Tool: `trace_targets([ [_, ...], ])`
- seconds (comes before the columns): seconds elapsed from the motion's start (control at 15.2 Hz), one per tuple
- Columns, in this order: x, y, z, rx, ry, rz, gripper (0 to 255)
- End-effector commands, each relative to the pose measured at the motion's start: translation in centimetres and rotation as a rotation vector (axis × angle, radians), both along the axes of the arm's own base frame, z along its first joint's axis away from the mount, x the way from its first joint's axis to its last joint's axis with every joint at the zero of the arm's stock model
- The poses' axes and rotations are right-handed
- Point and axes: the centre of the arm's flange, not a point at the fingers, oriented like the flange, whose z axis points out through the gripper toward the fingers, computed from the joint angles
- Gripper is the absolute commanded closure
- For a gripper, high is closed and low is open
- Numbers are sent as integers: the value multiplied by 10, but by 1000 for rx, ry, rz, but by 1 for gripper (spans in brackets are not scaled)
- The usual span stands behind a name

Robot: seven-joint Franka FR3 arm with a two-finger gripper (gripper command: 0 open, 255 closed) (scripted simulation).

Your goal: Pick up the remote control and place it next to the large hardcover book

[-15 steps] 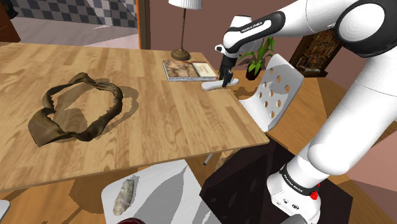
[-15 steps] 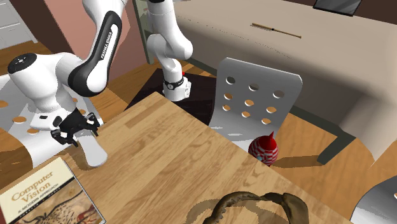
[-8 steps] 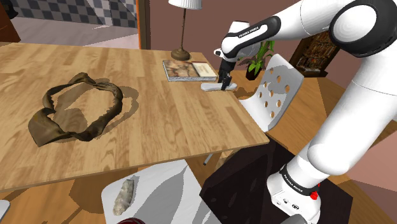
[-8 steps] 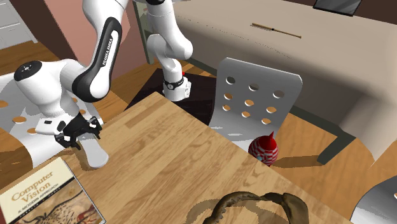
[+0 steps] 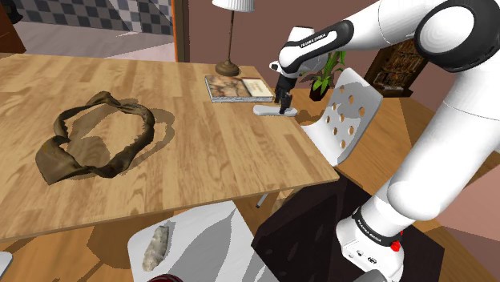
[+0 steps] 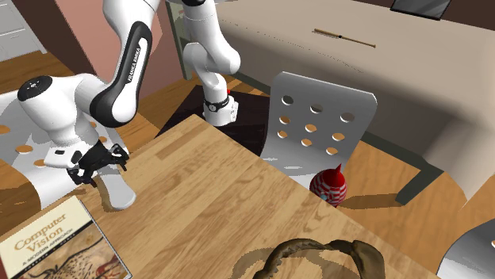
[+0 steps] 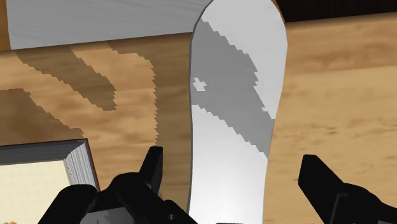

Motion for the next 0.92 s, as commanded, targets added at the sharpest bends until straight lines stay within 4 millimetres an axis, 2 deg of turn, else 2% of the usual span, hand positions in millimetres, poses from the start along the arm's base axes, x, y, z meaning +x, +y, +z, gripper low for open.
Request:
trace_targets([
  [0.0,0,0,0,0,0,0,0],
  [0.07,0,0,0,0,0,0,0],
  [0.33,0,0,50,0,0,0,0],
  [0.86,0,0,50,0,0,0,0],
])
